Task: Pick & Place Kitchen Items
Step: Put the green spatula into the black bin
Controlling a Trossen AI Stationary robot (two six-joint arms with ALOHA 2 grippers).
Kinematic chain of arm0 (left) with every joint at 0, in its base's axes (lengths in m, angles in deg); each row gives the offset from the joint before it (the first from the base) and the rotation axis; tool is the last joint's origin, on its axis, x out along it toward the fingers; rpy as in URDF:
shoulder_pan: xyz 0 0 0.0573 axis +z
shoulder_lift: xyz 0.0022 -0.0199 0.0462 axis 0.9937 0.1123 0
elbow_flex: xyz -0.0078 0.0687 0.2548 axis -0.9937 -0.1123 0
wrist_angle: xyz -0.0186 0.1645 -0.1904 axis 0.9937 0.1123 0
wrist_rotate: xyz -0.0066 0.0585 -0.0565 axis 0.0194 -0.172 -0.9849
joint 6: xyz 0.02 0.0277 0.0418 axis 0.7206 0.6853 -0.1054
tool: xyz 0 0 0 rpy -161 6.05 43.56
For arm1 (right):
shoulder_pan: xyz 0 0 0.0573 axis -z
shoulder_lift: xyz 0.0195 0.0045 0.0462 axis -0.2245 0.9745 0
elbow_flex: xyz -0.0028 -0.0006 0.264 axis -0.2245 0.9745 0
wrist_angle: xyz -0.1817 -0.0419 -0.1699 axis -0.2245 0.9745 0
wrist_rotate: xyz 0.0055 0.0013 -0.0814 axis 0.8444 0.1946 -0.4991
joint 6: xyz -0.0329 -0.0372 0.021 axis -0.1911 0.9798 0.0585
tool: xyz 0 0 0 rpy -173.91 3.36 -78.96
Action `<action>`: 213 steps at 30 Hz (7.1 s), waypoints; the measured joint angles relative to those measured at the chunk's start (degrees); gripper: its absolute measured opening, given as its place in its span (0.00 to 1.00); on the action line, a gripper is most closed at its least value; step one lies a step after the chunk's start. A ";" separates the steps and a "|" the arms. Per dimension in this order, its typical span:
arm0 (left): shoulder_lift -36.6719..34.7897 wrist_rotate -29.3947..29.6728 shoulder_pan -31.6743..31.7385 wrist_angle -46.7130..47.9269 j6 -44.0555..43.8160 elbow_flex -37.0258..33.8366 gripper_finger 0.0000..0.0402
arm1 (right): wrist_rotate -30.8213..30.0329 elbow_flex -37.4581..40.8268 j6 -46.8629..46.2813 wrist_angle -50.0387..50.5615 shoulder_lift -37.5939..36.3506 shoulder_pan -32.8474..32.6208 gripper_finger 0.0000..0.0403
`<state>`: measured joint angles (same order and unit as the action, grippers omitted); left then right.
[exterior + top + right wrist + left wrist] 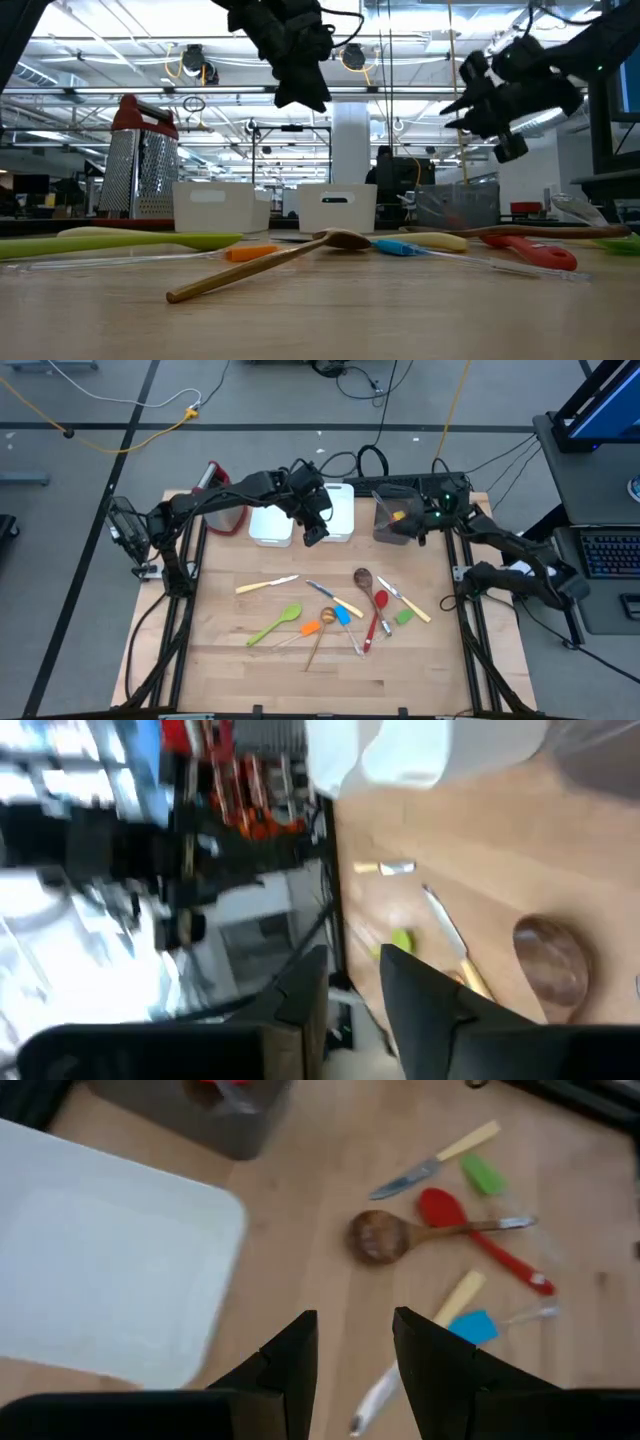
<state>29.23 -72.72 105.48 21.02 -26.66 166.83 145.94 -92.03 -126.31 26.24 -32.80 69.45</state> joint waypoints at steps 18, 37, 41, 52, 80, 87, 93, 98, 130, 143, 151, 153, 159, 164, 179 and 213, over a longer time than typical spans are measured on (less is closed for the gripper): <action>-4.06 13.15 -17.05 -10.71 -17.57 0.00 0.34 | -12.03 0.02 30.88 24.29 -21.74 -26.52 0.05; -5.46 24.96 -25.80 -9.48 -26.28 0.00 0.34 | -19.66 0.02 31.18 23.96 -20.05 -39.01 0.04; -5.46 26.57 -25.76 -6.83 -25.95 0.00 0.34 | -21.19 0.02 41.93 24.25 -20.07 -42.61 0.04; -11.37 24.49 -26.50 -19.05 -30.25 -16.35 0.34 | -30.32 0.02 55.16 23.50 -18.19 -61.02 0.04; -36.75 24.36 -24.52 -41.84 -32.68 -55.26 0.34 | -38.80 -0.02 -36.35 23.24 -10.84 -71.57 0.12; -36.72 18.83 -23.14 -43.16 -25.93 -55.28 0.34 | -40.37 0.00 -43.64 24.09 -9.31 -73.81 0.32; -38.18 14.72 -18.15 -42.55 -22.29 -55.21 0.34 | -46.56 0.00 -46.89 24.36 -8.73 -75.31 0.47; -38.94 10.81 -13.79 -42.95 -21.69 -55.21 0.34 | -48.39 0.00 -45.97 22.96 -8.62 -75.28 0.50; -39.25 -10.22 -1.43 -37.80 -12.92 -55.21 0.34 | -63.37 -27.19 -74.42 50.54 19.07 -80.01 0.50; -39.25 -13.14 0.83 -36.53 -10.43 -55.21 0.34 | -55.35 -30.45 -79.10 56.98 26.88 -80.77 0.50; -39.25 -13.46 1.38 -35.84 -10.44 -55.21 0.34 | -54.90 -30.42 -79.56 56.76 31.50 -79.69 0.49; -39.25 -14.19 1.34 -35.55 -10.38 -55.21 0.34 | -53.77 -30.23 -79.94 56.75 31.66 -79.40 0.50; -39.25 -14.29 1.36 -35.31 -10.46 -55.21 0.34 | -53.58 -28.18 -81.42 57.02 31.65 -79.36 0.50; -39.25 -14.33 1.36 -35.29 -10.71 -55.21 0.34 | -53.81 -26.27 -81.87 52.73 31.64 -79.42 0.49; -39.25 -14.35 1.36 -35.29 -11.56 -55.21 0.34 | -53.97 -19.14 -82.01 45.38 31.64 -78.20 0.50; -39.25 -14.35 1.36 -35.37 -12.41 -55.21 0.34 | -56.33 -14.62 -72.38 39.67 31.55 -78.19 0.50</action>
<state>-10.02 -87.08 106.84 -14.34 -39.08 111.62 89.61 -106.65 -198.69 65.91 -1.24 -8.74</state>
